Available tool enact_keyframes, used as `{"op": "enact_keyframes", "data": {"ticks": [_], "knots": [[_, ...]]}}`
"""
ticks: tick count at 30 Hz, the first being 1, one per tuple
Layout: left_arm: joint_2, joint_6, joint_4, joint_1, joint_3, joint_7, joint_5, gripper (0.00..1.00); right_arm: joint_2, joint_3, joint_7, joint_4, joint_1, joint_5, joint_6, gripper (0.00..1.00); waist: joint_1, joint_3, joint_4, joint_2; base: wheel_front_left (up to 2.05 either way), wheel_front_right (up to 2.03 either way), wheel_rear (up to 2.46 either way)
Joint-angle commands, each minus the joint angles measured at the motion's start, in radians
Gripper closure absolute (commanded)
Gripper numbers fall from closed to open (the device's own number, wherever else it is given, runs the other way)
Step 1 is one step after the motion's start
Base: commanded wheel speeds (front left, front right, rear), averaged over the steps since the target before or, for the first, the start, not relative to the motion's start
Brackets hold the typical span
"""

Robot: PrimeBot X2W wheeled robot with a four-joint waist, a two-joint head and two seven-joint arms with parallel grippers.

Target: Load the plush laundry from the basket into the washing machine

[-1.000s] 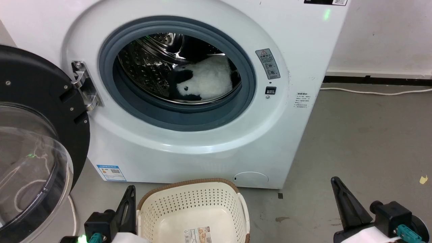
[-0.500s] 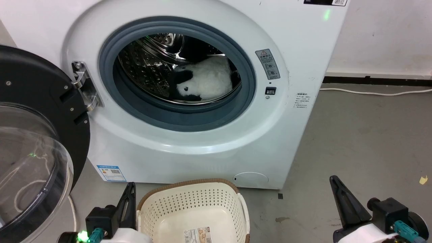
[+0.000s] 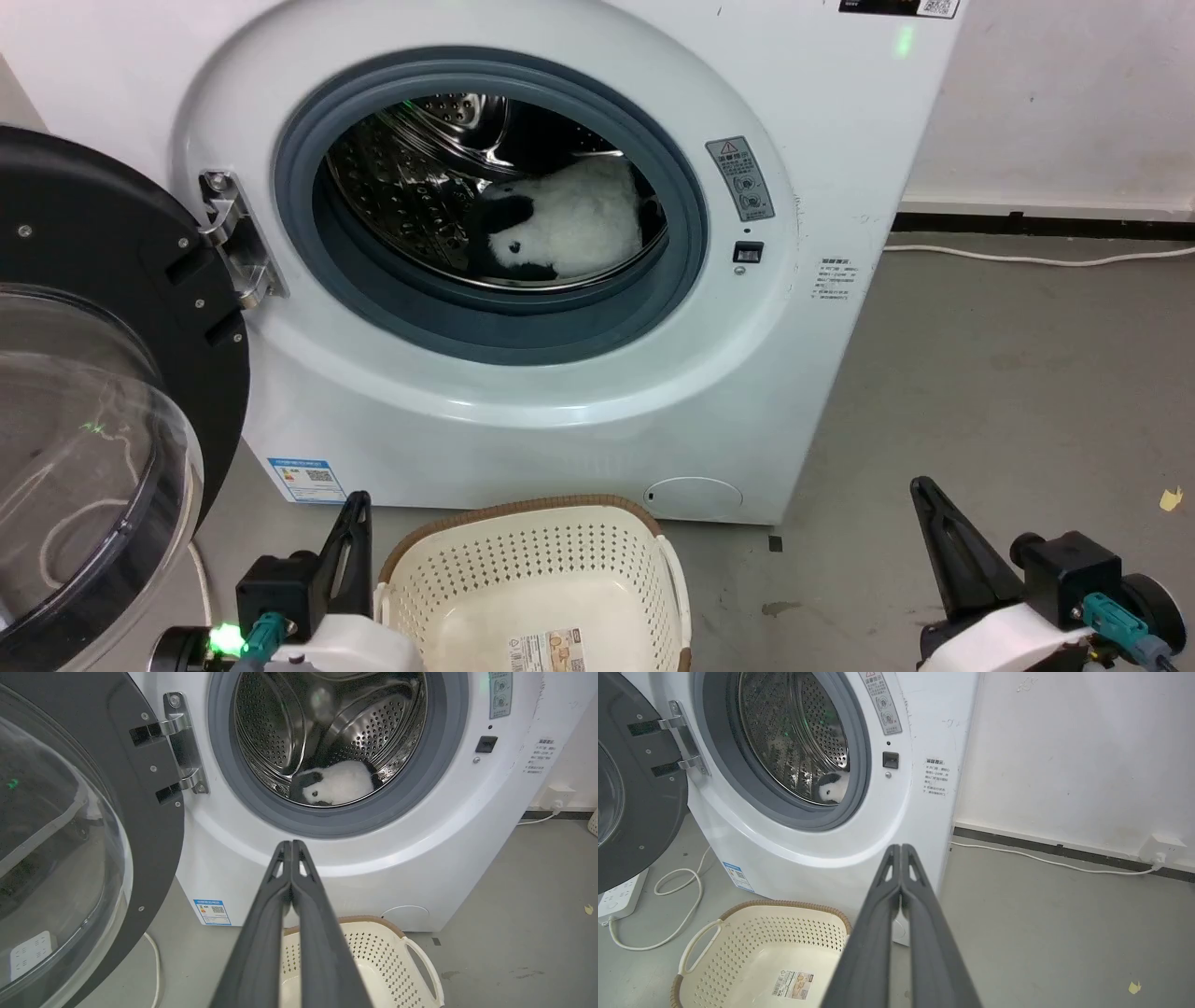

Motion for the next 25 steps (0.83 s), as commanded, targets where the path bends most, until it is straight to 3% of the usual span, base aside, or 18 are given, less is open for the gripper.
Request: {"op": "enact_keyframes", "data": {"ticks": [1, 25], "knots": [[-0.006, -0.003, -0.006, -0.023, 0.004, 0.008, 0.009, 1.00, 0.008, -0.005, 0.007, 0.004, -0.020, -0.013, -0.001, 1.00, 0.0000, 0.000, 0.000, 0.0000, 0.00, 0.00, 0.00], [-0.020, -0.016, -0.017, -0.053, 0.026, 0.057, 0.052, 1.00, 0.027, -0.025, 0.057, 0.009, -0.048, -0.058, -0.001, 1.00, 0.0000, -0.004, -0.001, 0.0000, 0.00, 0.00, 0.00]]}}
